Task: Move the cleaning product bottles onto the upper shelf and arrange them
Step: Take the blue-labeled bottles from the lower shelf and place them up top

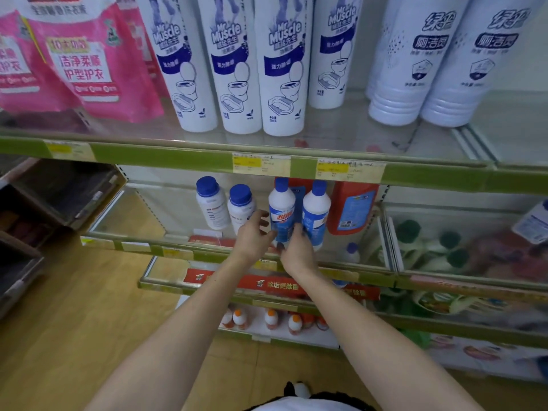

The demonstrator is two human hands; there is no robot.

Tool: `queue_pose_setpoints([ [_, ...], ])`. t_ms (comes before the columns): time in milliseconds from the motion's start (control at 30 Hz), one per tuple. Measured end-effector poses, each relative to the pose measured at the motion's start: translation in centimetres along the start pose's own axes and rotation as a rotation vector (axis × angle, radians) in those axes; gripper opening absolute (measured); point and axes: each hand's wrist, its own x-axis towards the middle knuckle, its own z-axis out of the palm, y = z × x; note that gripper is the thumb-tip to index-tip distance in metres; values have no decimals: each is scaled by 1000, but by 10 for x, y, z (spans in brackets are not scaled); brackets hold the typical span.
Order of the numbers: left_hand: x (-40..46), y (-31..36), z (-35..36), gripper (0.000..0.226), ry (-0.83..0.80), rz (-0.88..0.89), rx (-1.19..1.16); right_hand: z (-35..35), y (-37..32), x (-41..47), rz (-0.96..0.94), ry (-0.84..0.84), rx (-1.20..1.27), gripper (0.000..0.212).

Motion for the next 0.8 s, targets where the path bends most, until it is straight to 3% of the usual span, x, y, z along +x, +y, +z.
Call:
queue_pose_setpoints([
  [300,23,17,11,56,80,45,-88,3,4,26,-30,22,-81,52],
  [567,28,19,16,63,66,-23,-230,-6,8,36,-42,-79,-91,70],
  [800,16,18,15,63,93,-54,-296,-9,8,32,-42,-91,-43,56],
])
